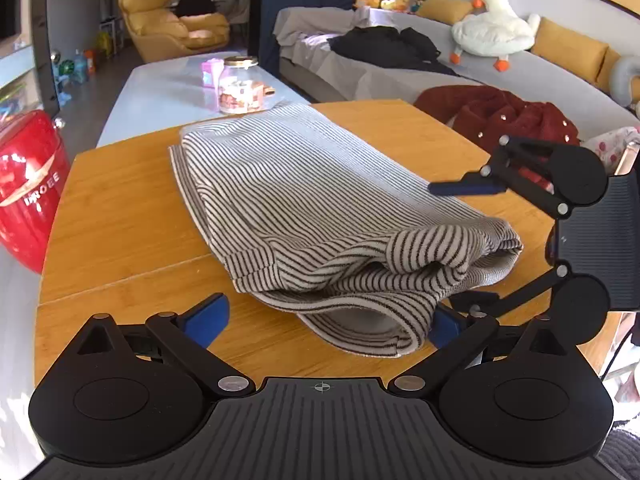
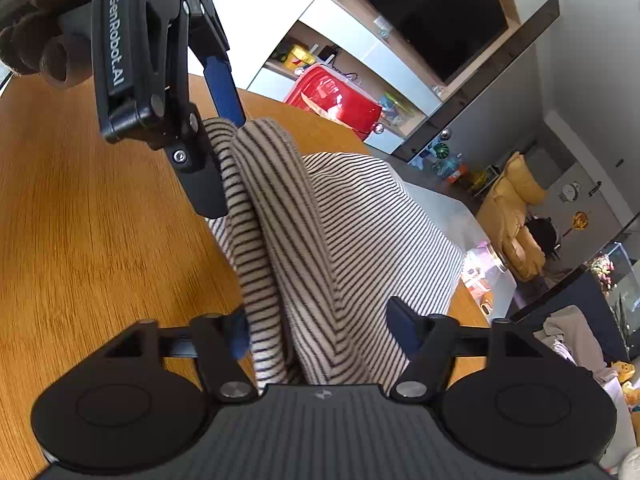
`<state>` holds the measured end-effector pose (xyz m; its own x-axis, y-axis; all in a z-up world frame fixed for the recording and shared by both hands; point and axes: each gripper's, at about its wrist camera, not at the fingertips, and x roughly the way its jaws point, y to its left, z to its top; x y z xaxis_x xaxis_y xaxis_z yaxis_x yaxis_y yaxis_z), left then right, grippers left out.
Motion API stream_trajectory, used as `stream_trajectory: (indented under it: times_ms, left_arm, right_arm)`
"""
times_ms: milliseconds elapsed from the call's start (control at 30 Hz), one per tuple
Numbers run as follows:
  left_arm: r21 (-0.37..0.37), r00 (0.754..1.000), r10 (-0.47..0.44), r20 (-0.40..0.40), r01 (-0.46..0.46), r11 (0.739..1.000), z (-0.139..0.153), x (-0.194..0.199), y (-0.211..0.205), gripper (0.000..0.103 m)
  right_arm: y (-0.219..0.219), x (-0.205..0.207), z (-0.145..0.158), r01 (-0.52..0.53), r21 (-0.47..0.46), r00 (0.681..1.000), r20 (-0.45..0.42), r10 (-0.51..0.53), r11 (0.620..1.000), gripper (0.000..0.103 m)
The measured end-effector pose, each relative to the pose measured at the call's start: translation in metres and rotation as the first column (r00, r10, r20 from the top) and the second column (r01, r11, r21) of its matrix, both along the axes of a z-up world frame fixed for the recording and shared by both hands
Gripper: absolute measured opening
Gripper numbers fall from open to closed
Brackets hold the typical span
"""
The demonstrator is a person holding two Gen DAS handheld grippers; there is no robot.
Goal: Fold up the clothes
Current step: 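Grasp the shirt edge with the right gripper and fold it over the shirt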
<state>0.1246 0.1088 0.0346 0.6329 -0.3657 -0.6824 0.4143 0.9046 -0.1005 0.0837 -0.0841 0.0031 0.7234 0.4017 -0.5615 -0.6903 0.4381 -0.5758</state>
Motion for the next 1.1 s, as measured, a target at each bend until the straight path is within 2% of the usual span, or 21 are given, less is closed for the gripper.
stream_trajectory:
  times_ms: [100, 167, 267, 367, 433, 500, 567, 600, 667, 767, 833, 933, 1000, 1100]
  left_arm:
    - [-0.054, 1.0, -0.009, 0.004, 0.009, 0.999, 0.009, -0.005, 0.011, 0.102]
    - [-0.124, 1.0, -0.006, 0.021, 0.008, 0.992, 0.02, -0.007, 0.026, 0.102]
    - [-0.132, 0.996, 0.039, 0.077, -0.029, 0.991, 0.031, 0.009, 0.035, 0.102]
    - [-0.134, 0.989, 0.077, 0.127, -0.06, 0.989, 0.04, 0.027, 0.043, 0.102]
    - [-0.1, 0.992, 0.063, 0.111, -0.052, 0.994, 0.031, 0.05, 0.038, 0.102]
    - [-0.065, 0.997, 0.044, 0.071, -0.039, 0.997, 0.016, 0.071, 0.033, 0.1]
    - [-0.042, 1.0, 0.02, 0.025, -0.019, 0.999, 0.002, 0.084, 0.028, 0.087]
    - [-0.044, 1.0, -0.005, 0.002, 0.005, 0.999, -0.006, 0.087, 0.025, 0.088]
    - [-0.07, 0.998, -0.064, -0.016, 0.062, 0.996, -0.014, 0.086, 0.021, 0.089]
    - [-0.078, 0.994, -0.106, -0.023, 0.104, 0.992, -0.018, 0.082, 0.019, 0.088]
    - [-0.084, 0.995, -0.097, -0.031, 0.094, 0.992, -0.019, 0.078, 0.028, 0.088]
    - [-0.115, 0.999, -0.017, -0.03, 0.013, 0.993, -0.01, 0.065, 0.057, 0.084]
    - [-0.143, 0.999, 0.036, -0.028, -0.04, 0.989, -0.002, 0.056, 0.077, 0.086]
    - [-0.193, 0.999, 0.052, 0.01, -0.049, 0.98, 0.021, 0.036, 0.095, 0.089]
  right_arm:
    - [0.002, 0.012, 0.006, 0.013, -0.004, 1.0, -0.012, -0.013, 1.0, 0.031]
    - [0.002, 0.02, 0.014, 0.025, 0.008, 0.999, -0.047, -0.024, 1.0, 0.029]
    - [0.0, 0.019, 0.03, 0.01, 0.009, 0.991, -0.131, -0.009, 1.0, 0.026]
    - [-0.002, -0.001, 0.055, -0.064, -0.015, 0.977, -0.206, 0.06, 0.998, 0.025]
    - [-0.004, -0.015, 0.074, -0.11, -0.027, 0.965, -0.243, 0.1, 0.994, 0.025]
    - [-0.007, -0.027, 0.106, -0.141, -0.02, 0.96, -0.247, 0.132, 0.99, 0.025]
    - [-0.012, -0.035, 0.14, -0.158, -0.003, 0.957, -0.246, 0.153, 0.987, 0.025]
    - [-0.013, -0.036, 0.156, -0.17, 0.009, 0.956, -0.242, 0.167, 0.985, 0.025]
    - [-0.008, -0.019, 0.164, -0.181, 0.016, 0.953, -0.243, 0.179, 0.983, 0.025]
    - [0.0, 0.009, 0.175, -0.196, 0.024, 0.95, -0.245, 0.196, 0.98, 0.025]
    - [0.01, 0.048, 0.157, -0.172, 0.029, 0.938, -0.3, 0.173, 0.985, 0.025]
    - [0.022, 0.092, 0.122, -0.17, 0.031, 0.92, -0.353, 0.17, 0.985, 0.025]
    - [0.027, 0.108, 0.093, -0.167, 0.024, 0.917, -0.362, 0.164, 0.986, 0.025]
    - [0.034, 0.124, 0.069, -0.167, 0.031, 0.905, -0.392, 0.166, 0.985, 0.026]
